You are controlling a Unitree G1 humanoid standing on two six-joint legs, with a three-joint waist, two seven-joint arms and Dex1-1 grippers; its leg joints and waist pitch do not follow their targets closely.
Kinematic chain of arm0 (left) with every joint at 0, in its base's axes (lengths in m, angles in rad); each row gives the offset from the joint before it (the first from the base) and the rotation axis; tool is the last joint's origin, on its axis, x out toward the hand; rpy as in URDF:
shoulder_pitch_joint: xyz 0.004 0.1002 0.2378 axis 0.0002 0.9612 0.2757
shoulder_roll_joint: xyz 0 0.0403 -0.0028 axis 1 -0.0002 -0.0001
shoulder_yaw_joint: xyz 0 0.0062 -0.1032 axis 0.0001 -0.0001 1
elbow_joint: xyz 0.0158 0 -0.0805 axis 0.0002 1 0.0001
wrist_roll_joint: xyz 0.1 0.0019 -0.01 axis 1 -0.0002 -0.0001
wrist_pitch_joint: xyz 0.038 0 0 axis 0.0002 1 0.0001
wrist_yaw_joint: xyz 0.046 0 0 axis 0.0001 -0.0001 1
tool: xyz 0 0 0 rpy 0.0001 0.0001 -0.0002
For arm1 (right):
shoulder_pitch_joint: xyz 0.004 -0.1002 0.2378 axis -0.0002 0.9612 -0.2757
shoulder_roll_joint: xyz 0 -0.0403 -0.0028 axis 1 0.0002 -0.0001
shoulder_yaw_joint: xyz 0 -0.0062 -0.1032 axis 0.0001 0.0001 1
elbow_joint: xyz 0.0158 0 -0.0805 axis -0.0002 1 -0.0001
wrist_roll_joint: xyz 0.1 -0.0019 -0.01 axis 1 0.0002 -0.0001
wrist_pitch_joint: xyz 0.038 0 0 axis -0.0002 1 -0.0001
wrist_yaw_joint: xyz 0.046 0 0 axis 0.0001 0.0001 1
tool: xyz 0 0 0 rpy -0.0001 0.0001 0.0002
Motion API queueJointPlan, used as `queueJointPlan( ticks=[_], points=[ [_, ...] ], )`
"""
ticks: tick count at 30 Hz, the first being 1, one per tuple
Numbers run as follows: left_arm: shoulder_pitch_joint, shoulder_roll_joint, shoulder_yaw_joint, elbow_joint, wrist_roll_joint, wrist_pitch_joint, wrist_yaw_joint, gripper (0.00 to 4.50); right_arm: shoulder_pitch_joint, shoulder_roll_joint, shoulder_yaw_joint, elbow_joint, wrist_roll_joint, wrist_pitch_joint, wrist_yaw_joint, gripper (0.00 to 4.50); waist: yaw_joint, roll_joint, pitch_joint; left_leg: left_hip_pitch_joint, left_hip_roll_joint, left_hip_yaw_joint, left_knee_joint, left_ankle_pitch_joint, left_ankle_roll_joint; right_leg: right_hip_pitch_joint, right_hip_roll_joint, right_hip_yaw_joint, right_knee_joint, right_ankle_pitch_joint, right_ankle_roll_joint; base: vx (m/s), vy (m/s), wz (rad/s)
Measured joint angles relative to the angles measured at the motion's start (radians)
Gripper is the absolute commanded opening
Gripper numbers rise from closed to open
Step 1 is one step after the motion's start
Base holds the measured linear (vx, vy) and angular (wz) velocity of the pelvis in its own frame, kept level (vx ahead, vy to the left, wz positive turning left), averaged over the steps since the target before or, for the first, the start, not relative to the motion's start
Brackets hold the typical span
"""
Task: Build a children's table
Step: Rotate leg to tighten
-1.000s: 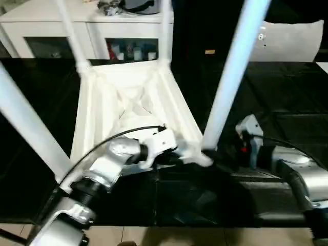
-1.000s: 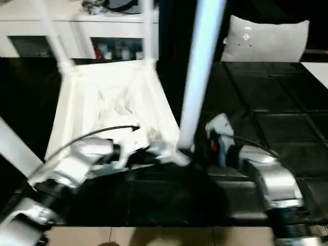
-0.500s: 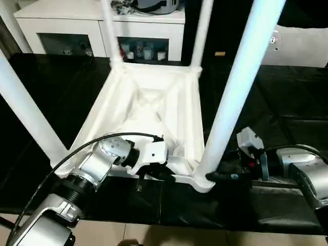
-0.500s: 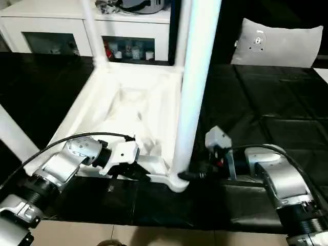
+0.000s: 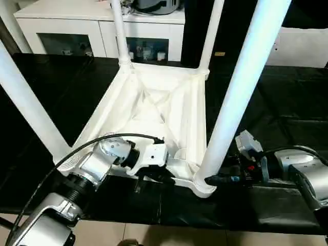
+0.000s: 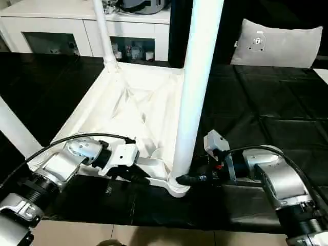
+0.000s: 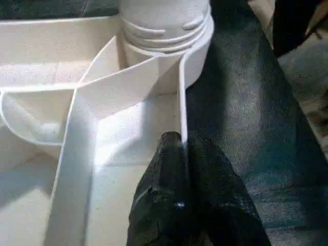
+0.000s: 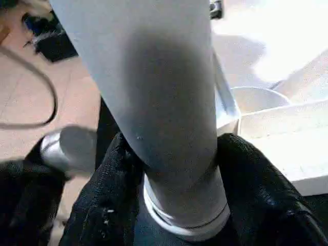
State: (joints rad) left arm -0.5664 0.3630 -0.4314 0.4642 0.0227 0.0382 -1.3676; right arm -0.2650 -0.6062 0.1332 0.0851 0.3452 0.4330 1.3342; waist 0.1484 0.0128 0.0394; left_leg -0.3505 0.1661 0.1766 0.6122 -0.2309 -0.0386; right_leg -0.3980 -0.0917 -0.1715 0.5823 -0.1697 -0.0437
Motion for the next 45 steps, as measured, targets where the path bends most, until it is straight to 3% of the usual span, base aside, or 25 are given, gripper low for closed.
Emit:
queueJointPlan(
  ticks=[3, 7, 9, 13, 14, 18, 22, 30, 34, 41, 45],
  points=[
    [0.001, -0.008, 0.037, -0.008, 0.014, 0.092, 0.078, 0.0, 0.001, 0.079, -0.039, -0.014, -0.013, 0.064, -0.155, 1.96, -0.017, 0.0, 0.0, 0.001, 0.0, 0.001, 0.0, 0.002, -0.004, 0.002, 0.001, 0.001, 0.002, 0.001, -0.001, 0.0, 0.0, 0.0],
    [-0.001, -0.083, 0.071, -0.008, 0.05, 0.192, 0.248, 0.0, -0.02, 0.201, -0.098, 0.0, -0.068, 0.108, -0.42, 1.95, -0.072, -0.002, 0.001, 0.002, 0.001, 0.0, 0.0, 0.002, -0.013, 0.003, 0.001, -0.002, -0.003, 0.001, 0.0, 0.0, 0.0, 0.0],
    [-0.001, -0.126, 0.087, -0.007, 0.052, 0.24, 0.326, 0.0, -0.046, 0.256, -0.128, 0.018, -0.086, 0.135, -0.53, 1.94, -0.089, -0.002, 0.001, 0.001, 0.003, 0.0, -0.001, 0.003, -0.013, 0.003, 0.001, -0.004, -0.005, 0.002, 0.0, 0.0, 0.0, 0.0],
    [0.0, -0.208, 0.123, -0.006, 0.063, 0.316, 0.487, 0.0, -0.079, 0.354, -0.154, 0.03, -0.135, 0.146, -0.747, 1.94, -0.097, -0.002, 0.001, 0.0, 0.002, 0.0, -0.002, 0.003, -0.013, 0.003, 0.001, -0.004, -0.005, 0.004, -0.001, 0.0, 0.0, 0.0],
    [-0.001, -0.223, 0.125, -0.006, 0.072, 0.325, 0.514, 0.0, -0.085, 0.374, -0.158, 0.035, -0.146, 0.142, -0.78, 2.28, -0.097, -0.001, 0.001, 0.0, 0.002, 0.0, -0.003, 0.003, -0.012, 0.002, 0.001, -0.004, -0.005, 0.005, -0.001, 0.0, 0.0, 0.0],
    [-0.004, -0.27, 0.14, -0.009, 0.089, 0.351, 0.581, 0.0, -0.085, 0.437, -0.183, 0.054, -0.16, 0.092, -0.883, 2.63, -0.09, 0.004, -0.002, -0.002, 0.002, 0.0, -0.006, 0.003, -0.005, -0.001, 0.001, -0.003, -0.005, 0.003, -0.001, 0.0, 0.0, 0.0],
    [0.004, -0.274, 0.125, -0.04, 0.088, 0.36, 0.57, 0.0, -0.085, 0.422, -0.19, 0.052, -0.146, 0.091, -0.858, 3.05, -0.074, 0.007, -0.002, -0.007, 0.002, 0.001, -0.006, 0.002, -0.002, -0.005, 0.001, -0.003, -0.004, 0.004, -0.007, 0.0, 0.0, 0.0],
    [0.013, -0.217, 0.103, -0.047, 0.068, 0.305, 0.455, 0.0, -0.059, 0.279, -0.15, 0.04, -0.112, 0.082, -0.645, 3.7, -0.055, 0.007, -0.001, -0.007, 0.002, 0.001, -0.005, 0.002, -0.001, -0.005, 0.001, -0.003, -0.003, 0.002, -0.005, 0.0, 0.0, 0.0],
    [0.026, -0.141, 0.076, -0.048, 0.035, 0.214, 0.321, 0.0, -0.049, 0.159, -0.106, 0.043, -0.112, 0.017, -0.476, 3.99, -0.033, 0.008, -0.001, -0.003, 0.002, 0.001, -0.002, 0.002, -0.001, -0.005, 0.001, -0.003, -0.003, 0.002, -0.002, 0.0, 0.0, 0.0],
    [0.027, -0.048, 0.053, -0.04, 0.022, 0.099, 0.16, 0.0, -0.045, 0.052, -0.079, 0.043, -0.06, -0.015, -0.221, 3.83, -0.003, 0.007, -0.001, -0.003, 0.002, 0.001, 0.001, 0.002, -0.001, -0.003, 0.001, -0.001, -0.002, 0.004, -0.002, 0.0, 0.0, 0.0],
    [0.018, -0.016, 0.029, -0.03, 0.018, 0.054, 0.097, 0.0, -0.037, 0.005, -0.034, 0.042, -0.055, -0.046, -0.118, 3.61, 0.002, 0.007, -0.001, -0.003, 0.002, 0.001, 0.002, 0.002, -0.001, -0.003, 0.001, -0.001, -0.002, 0.004, -0.003, 0.0, 0.0, 0.0]
  ],
)
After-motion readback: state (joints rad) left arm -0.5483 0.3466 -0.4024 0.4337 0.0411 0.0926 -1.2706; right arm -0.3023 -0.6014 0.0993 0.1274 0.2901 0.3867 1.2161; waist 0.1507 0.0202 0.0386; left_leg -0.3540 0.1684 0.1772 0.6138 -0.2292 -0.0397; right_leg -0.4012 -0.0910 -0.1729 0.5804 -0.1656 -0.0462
